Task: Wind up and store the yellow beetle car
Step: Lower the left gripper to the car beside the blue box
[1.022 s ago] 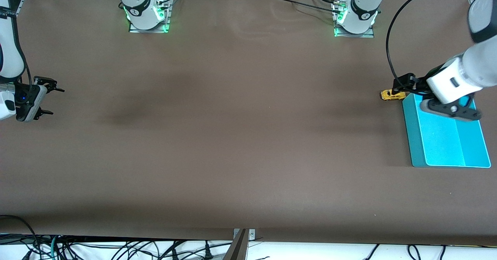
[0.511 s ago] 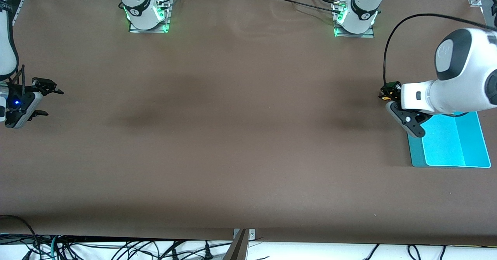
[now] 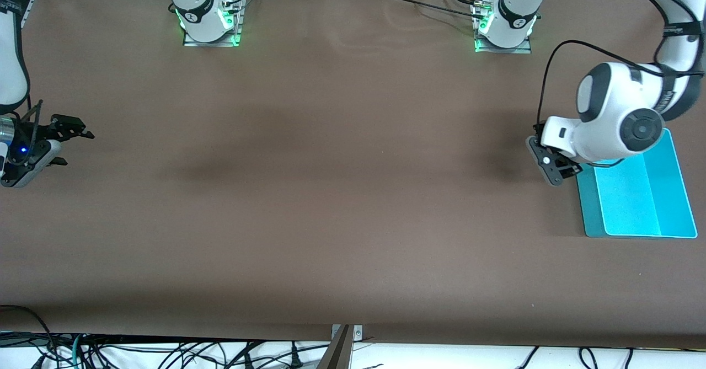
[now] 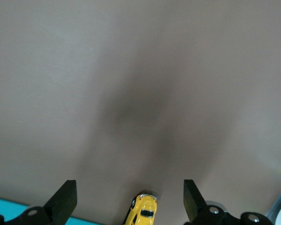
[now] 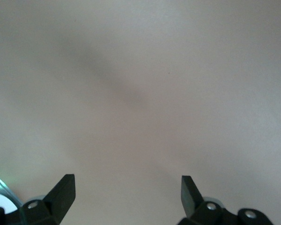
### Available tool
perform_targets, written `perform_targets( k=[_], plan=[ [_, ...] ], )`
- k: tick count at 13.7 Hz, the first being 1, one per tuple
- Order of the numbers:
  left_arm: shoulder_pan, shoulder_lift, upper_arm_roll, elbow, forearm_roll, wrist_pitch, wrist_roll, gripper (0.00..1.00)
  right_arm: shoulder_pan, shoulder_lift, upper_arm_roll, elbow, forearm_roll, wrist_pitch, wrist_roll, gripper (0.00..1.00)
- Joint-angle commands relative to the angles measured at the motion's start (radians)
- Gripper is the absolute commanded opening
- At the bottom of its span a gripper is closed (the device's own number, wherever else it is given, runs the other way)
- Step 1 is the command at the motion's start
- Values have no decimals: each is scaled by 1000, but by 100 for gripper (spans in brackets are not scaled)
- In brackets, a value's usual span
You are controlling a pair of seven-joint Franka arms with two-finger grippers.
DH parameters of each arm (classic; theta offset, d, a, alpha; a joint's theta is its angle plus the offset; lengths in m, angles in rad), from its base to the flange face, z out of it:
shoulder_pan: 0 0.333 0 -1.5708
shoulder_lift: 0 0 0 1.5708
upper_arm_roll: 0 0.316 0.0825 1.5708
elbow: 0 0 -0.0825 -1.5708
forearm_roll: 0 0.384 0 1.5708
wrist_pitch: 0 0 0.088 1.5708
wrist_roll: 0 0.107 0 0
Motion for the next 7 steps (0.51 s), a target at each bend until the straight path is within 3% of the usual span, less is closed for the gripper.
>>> perform_targets(
  k=[1,3,7],
  plan=[
    [2,-82,-2,-166,48,128,81,100,42,-74,-1,-44,6,-13,144,100],
    [17,-108,-1,-272,56,249,188,100,117,-103,-12,-43,5,-15,346,100],
    [97,-132,4,-370,56,353,427,100,274,-165,-85,-46,-6,-65,740,100]
  ],
)
